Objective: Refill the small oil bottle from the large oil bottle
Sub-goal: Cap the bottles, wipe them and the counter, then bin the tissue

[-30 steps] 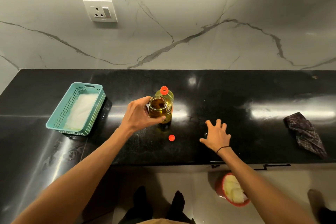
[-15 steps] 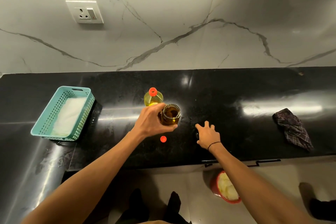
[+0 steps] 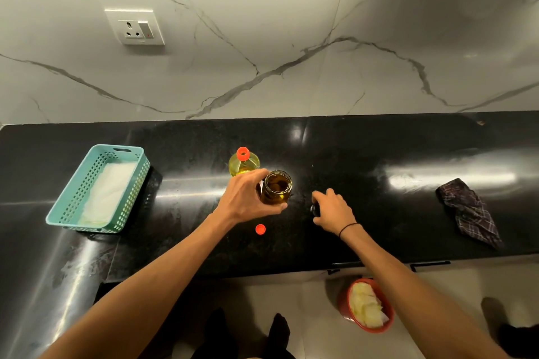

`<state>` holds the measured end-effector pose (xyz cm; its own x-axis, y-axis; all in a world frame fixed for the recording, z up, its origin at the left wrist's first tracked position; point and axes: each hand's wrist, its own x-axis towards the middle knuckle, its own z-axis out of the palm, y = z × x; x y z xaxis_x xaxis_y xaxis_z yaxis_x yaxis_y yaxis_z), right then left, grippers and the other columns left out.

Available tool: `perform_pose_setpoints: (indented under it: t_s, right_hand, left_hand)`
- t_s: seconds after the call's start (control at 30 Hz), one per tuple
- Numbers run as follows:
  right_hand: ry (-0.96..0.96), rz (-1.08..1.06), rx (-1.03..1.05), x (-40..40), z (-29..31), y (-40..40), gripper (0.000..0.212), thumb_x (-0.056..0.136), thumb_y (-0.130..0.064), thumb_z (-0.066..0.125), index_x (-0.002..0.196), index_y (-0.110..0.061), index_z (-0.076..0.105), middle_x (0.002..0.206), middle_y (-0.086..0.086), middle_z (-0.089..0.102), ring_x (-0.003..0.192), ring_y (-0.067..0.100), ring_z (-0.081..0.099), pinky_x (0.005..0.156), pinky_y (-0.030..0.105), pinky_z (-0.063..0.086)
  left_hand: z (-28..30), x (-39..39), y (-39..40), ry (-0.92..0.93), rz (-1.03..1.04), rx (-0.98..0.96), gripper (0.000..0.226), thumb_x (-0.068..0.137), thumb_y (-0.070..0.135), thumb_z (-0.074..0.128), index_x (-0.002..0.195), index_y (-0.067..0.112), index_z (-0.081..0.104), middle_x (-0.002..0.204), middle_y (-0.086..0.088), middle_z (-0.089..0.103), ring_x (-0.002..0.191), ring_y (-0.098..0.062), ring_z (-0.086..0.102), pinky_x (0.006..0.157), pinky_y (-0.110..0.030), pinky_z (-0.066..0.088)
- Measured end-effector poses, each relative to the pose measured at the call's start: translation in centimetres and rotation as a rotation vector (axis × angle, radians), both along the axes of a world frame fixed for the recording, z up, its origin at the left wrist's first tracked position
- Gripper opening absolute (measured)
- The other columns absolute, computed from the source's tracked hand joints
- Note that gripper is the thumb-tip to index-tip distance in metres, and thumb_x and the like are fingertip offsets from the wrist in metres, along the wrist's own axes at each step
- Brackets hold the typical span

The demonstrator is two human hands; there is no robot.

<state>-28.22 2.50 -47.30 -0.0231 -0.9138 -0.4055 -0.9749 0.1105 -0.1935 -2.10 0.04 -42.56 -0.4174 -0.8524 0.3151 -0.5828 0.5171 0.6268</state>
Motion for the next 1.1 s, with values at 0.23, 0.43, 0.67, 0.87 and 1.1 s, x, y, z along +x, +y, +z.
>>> perform_pose_setpoints:
  t_s: [0.23, 0.43, 0.67, 0.87, 1.1]
  right_hand:
    - [-0.249, 0.202, -0.130, -0.3, 14.9, -2.3, 0.051, 0.078, -0.028, 0.088, 0.121, -0.031, 0.061, 0.118, -0.003, 0.051, 0.112, 0.020, 0.056, 0.096, 0.036, 0.052]
    - [-0.282, 0.504, -0.082, 1.1, 22.7, -2.7, 0.050, 0.085, -0.028, 0.082, 0.128, -0.035, 0.057, 0.127, -0.004, 0.047, 0.117, 0.015, 0.050, 0.098, 0.031, 0.050]
    - [-0.170, 0.616, -0.053, 3.7, 23.8, -3.0, 0.052, 0.087, -0.026, 0.081, 0.132, -0.033, 0.057, 0.127, -0.003, 0.046, 0.120, 0.018, 0.050, 0.101, 0.044, 0.055]
    - [-0.110, 0.620, -0.060, 4.6, 23.8, -2.7, 0.053, 0.088, -0.025, 0.080, 0.135, -0.030, 0.056, 0.131, -0.001, 0.046, 0.124, 0.021, 0.048, 0.102, 0.044, 0.054]
    - [-0.058, 0.632, -0.068, 4.9, 23.5, -2.5, 0.054, 0.088, -0.027, 0.080, 0.136, -0.029, 0.055, 0.131, 0.001, 0.048, 0.123, 0.022, 0.049, 0.101, 0.043, 0.053]
  left_hand:
    - [0.5, -1.4, -0.4, 0.035, -0.023, 0.015, 0.056, 0.072, 0.062, 0.087, 0.105, 0.020, 0.070, 0.092, 0.009, 0.073, 0.078, -0.009, 0.064, 0.073, -0.031, 0.055]
    - [1.4, -2.6, -0.7, 0.044, -0.042, 0.022, 0.050, 0.074, 0.059, 0.090, 0.101, 0.025, 0.065, 0.085, 0.016, 0.065, 0.073, -0.001, 0.059, 0.068, -0.012, 0.043]
    - [3.4, -3.4, -0.5, 0.096, -0.048, 0.022, 0.048, 0.072, 0.043, 0.095, 0.105, 0.033, 0.061, 0.083, 0.027, 0.059, 0.078, 0.007, 0.064, 0.071, -0.006, 0.044]
    - [3.8, -3.6, -0.8, 0.079, -0.029, 0.001, 0.049, 0.074, 0.048, 0.093, 0.108, 0.023, 0.068, 0.086, 0.021, 0.064, 0.074, 0.001, 0.065, 0.072, -0.008, 0.048]
    - [4.4, -3.7, -0.7, 0.058, -0.014, -0.001, 0.041, 0.072, 0.048, 0.092, 0.097, 0.031, 0.064, 0.075, 0.022, 0.061, 0.068, 0.001, 0.063, 0.066, -0.007, 0.044]
